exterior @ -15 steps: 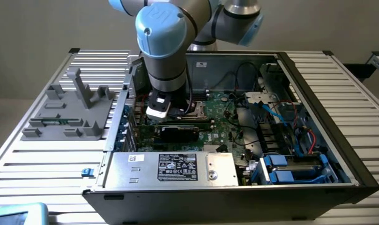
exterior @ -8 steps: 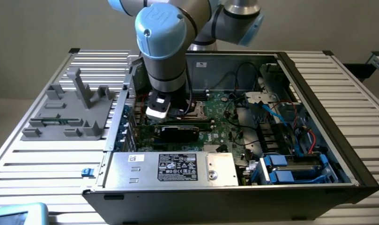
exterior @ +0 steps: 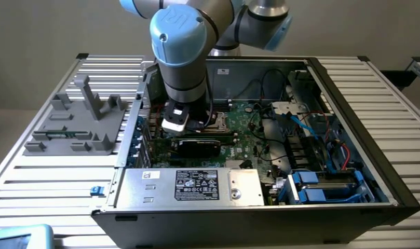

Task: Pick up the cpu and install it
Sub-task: 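Install the second cpu locking lever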

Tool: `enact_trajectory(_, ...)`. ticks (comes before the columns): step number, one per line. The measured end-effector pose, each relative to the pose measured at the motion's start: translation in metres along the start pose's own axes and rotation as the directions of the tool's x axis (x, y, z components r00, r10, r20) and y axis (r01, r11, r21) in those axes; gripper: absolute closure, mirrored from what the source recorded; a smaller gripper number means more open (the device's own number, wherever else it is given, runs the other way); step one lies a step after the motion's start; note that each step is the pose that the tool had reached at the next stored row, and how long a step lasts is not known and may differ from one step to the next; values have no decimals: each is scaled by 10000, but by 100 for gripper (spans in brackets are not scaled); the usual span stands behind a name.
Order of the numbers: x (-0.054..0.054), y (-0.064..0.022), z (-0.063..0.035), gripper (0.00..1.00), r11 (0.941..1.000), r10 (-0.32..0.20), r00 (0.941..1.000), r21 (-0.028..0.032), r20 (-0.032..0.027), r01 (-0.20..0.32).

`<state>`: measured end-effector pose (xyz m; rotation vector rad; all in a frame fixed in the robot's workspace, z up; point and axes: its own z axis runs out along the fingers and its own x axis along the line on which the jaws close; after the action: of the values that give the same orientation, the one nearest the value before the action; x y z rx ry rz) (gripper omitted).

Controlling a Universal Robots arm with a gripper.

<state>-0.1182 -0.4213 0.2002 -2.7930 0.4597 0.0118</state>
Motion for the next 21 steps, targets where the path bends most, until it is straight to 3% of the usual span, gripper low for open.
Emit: enact_trajectory(21, 3, 16, 54, 89, 10000, 5, 10000, -4, 16, -5)
